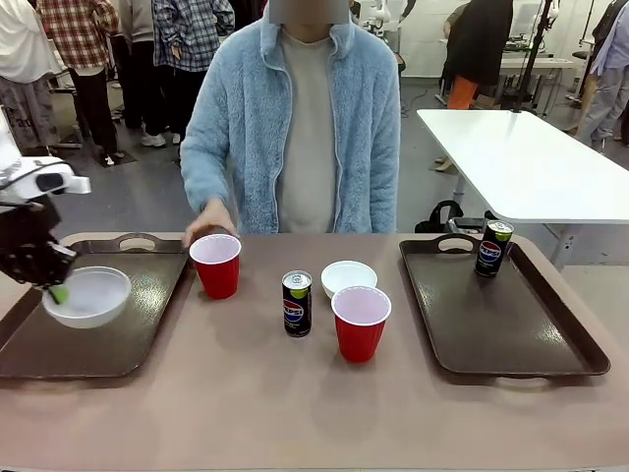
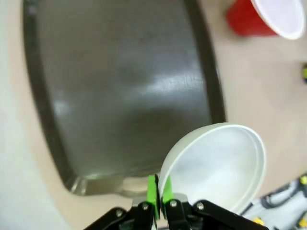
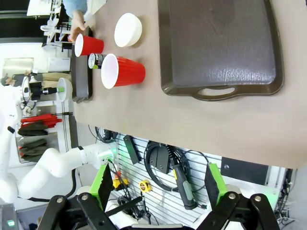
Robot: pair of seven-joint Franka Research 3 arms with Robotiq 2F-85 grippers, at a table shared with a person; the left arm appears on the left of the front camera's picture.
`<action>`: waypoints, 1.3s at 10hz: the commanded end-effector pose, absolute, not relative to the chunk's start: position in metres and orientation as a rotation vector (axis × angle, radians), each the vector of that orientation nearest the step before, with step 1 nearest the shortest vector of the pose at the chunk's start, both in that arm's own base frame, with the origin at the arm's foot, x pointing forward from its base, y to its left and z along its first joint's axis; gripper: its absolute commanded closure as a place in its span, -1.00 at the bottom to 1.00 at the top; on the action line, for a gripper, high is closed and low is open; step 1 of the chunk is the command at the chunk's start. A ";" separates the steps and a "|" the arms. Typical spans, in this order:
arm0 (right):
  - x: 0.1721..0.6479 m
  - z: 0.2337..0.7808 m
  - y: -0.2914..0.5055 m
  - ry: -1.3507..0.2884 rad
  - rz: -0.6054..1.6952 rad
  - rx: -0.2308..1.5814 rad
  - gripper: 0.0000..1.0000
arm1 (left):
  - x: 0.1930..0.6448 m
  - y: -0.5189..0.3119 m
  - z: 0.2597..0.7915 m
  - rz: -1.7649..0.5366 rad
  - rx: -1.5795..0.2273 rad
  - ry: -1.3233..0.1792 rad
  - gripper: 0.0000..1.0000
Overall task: Prepare tableware on both trays.
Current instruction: Pick up a Picnic Bowl from the table and place it on a Handle tray.
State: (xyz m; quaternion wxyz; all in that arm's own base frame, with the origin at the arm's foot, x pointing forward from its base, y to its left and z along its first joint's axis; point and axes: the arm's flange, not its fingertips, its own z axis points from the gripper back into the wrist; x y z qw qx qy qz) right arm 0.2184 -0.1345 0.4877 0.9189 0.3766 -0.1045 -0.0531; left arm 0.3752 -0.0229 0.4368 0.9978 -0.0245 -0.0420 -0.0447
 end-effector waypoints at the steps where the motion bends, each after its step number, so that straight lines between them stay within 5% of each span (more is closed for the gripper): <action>1: 0.219 0.488 -0.134 -0.218 -0.098 0.787 -1.00 | 0.383 0.002 0.431 -0.030 -0.038 -0.106 1.00; 5: 0.219 0.488 -0.134 -0.218 -0.098 0.787 -1.00 | 0.388 0.013 0.400 0.007 -0.031 -0.044 1.00; 10: 0.219 0.488 -0.134 -0.218 -0.098 0.787 -1.00 | 0.272 0.001 0.425 -0.243 -0.116 -0.001 1.00; 13: 0.219 0.488 -0.134 -0.218 -0.098 0.787 -1.00 | 0.293 0.002 0.410 -0.193 -0.112 -0.018 1.00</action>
